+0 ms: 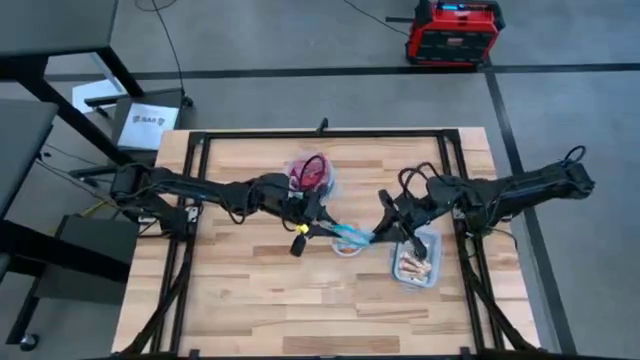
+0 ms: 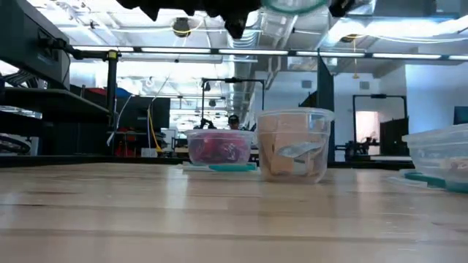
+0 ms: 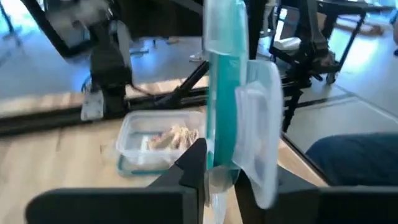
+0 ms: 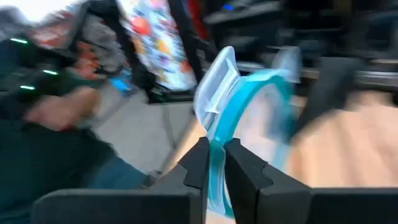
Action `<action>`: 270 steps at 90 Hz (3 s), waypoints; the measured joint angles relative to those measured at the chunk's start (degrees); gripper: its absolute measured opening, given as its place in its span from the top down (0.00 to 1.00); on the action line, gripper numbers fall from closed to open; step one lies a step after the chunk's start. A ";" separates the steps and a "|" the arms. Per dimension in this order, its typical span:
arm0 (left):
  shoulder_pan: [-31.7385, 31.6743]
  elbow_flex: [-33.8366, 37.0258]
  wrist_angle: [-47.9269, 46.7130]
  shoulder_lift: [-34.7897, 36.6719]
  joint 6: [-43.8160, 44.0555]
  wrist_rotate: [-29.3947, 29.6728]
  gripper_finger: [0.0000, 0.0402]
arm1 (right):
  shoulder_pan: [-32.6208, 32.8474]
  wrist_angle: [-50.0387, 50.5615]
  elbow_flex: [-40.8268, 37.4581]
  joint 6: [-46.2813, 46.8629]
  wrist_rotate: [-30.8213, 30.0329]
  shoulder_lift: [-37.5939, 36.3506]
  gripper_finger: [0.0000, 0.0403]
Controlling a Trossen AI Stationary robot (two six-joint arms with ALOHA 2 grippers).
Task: Sort candy
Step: Close the small circular transparent bin
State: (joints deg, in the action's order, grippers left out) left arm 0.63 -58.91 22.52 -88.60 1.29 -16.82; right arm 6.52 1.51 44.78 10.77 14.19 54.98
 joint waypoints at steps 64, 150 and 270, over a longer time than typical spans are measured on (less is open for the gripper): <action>-8.20 0.06 12.78 -17.10 44.54 -26.77 0.93 | -0.83 39.36 -1.04 6.21 -35.12 -10.40 0.87; -10.27 0.28 11.53 -16.98 49.13 -30.38 0.93 | 1.44 38.65 -4.60 9.37 -35.12 -10.38 0.87; -8.09 0.30 7.68 -17.03 48.99 -30.09 0.90 | 1.44 38.78 -4.60 9.75 -35.10 -10.36 0.87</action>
State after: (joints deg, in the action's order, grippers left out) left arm -7.46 -58.61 30.20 -105.62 50.28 -46.91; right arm 7.97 40.29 40.18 20.51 -20.91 44.62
